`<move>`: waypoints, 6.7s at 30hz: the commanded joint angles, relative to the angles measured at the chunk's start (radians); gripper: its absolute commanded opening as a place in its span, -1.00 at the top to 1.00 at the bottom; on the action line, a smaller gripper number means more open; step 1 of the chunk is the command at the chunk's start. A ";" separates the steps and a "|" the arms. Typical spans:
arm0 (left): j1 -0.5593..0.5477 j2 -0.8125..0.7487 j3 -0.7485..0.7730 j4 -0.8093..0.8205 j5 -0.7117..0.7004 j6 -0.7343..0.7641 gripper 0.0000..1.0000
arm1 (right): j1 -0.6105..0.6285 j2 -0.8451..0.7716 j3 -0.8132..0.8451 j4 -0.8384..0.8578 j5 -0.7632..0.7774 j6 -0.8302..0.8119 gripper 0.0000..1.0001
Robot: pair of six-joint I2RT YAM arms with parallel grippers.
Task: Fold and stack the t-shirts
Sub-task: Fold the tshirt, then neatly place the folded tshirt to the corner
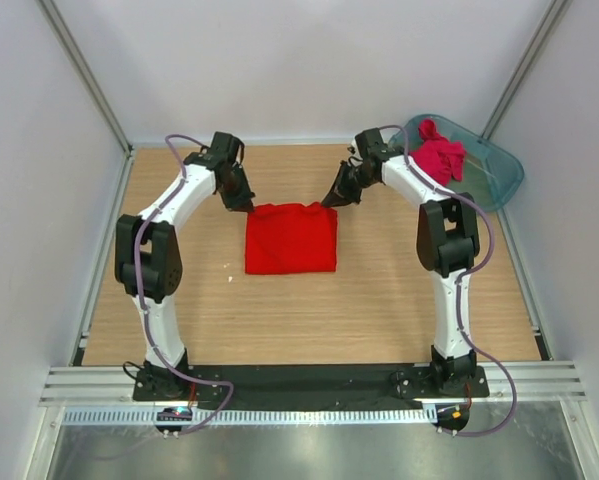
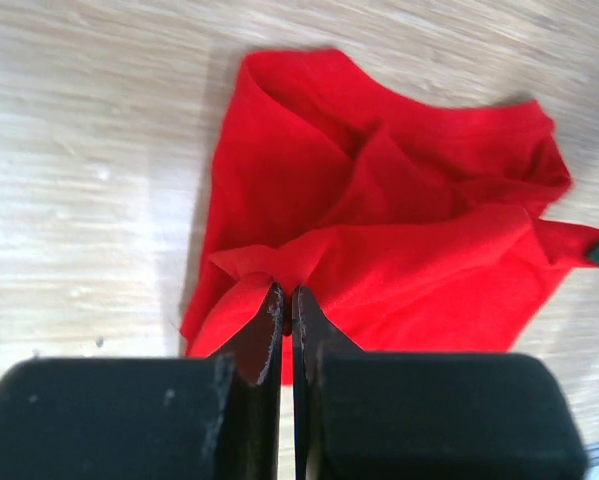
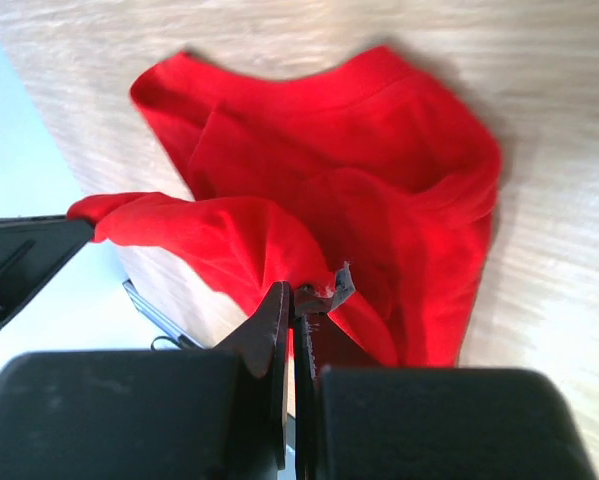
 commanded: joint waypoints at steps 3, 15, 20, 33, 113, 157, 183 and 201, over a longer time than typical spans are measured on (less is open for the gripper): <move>0.037 0.088 0.128 0.049 0.060 0.078 1.00 | -0.019 0.039 0.059 0.014 -0.019 0.022 0.98; 0.045 0.234 0.243 0.098 0.149 0.049 0.99 | -0.054 0.069 0.099 0.009 0.016 0.056 0.98; 0.047 0.224 0.231 0.153 0.149 0.029 1.00 | -0.054 0.000 0.029 0.020 0.024 0.077 0.98; 0.057 0.344 0.282 0.267 0.168 -0.002 0.71 | -0.094 0.013 -0.040 0.118 0.133 0.154 0.97; 0.043 0.085 -0.228 0.337 0.255 0.109 0.37 | 0.004 0.209 -0.203 0.959 -0.254 0.448 0.95; 0.131 0.117 -0.252 0.366 0.304 0.043 0.38 | -0.050 0.243 -0.116 0.756 -0.260 0.312 0.94; 0.177 -0.115 -0.214 0.153 0.192 0.196 -0.44 | -0.087 -0.108 -0.014 0.054 0.075 -0.127 0.53; 0.153 0.065 -0.317 0.458 0.214 0.235 -0.37 | -0.048 -0.728 -0.622 0.046 0.084 -0.211 0.31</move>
